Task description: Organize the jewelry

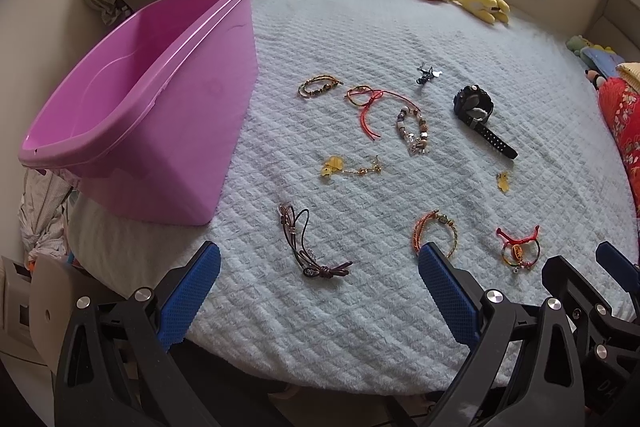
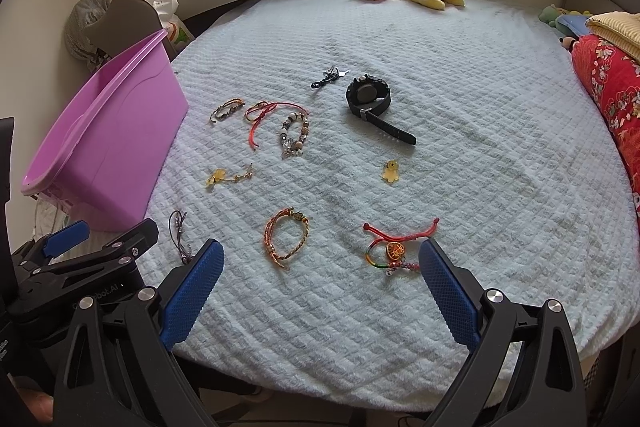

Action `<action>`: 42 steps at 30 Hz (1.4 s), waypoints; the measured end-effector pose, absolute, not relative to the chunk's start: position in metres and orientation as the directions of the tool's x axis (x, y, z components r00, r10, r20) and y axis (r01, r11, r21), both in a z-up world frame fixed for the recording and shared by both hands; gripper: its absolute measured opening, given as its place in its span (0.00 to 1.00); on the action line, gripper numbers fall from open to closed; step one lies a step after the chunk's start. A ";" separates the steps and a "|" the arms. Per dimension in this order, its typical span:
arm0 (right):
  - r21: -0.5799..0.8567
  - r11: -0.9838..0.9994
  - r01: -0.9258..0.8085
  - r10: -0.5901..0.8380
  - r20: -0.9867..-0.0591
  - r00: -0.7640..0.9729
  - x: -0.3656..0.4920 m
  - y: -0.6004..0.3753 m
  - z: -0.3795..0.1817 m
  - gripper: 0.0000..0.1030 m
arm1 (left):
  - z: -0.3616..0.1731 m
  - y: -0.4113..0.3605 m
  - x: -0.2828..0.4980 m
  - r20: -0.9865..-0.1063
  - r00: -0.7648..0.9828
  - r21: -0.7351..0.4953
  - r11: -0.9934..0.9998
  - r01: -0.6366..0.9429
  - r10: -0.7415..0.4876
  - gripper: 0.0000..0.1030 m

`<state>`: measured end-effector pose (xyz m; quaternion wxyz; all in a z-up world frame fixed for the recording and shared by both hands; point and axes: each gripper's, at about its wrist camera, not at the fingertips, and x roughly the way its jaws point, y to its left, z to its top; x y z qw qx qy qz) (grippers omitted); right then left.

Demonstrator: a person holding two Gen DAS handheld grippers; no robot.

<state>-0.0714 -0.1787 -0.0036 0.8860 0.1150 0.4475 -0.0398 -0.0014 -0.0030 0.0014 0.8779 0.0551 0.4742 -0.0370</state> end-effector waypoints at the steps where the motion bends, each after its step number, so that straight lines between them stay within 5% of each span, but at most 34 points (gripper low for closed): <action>1: 0.168 0.970 0.175 0.031 -0.802 0.596 -0.071 -0.179 -0.004 0.91 | 0.001 -0.003 -0.002 -0.837 0.548 0.062 0.991 0.117 -0.012 0.94; 42: 0.185 0.967 0.174 0.047 -0.804 0.592 -0.071 -0.179 -0.006 0.91 | 0.001 -0.003 -0.003 -0.834 0.552 0.063 0.991 0.120 -0.014 0.94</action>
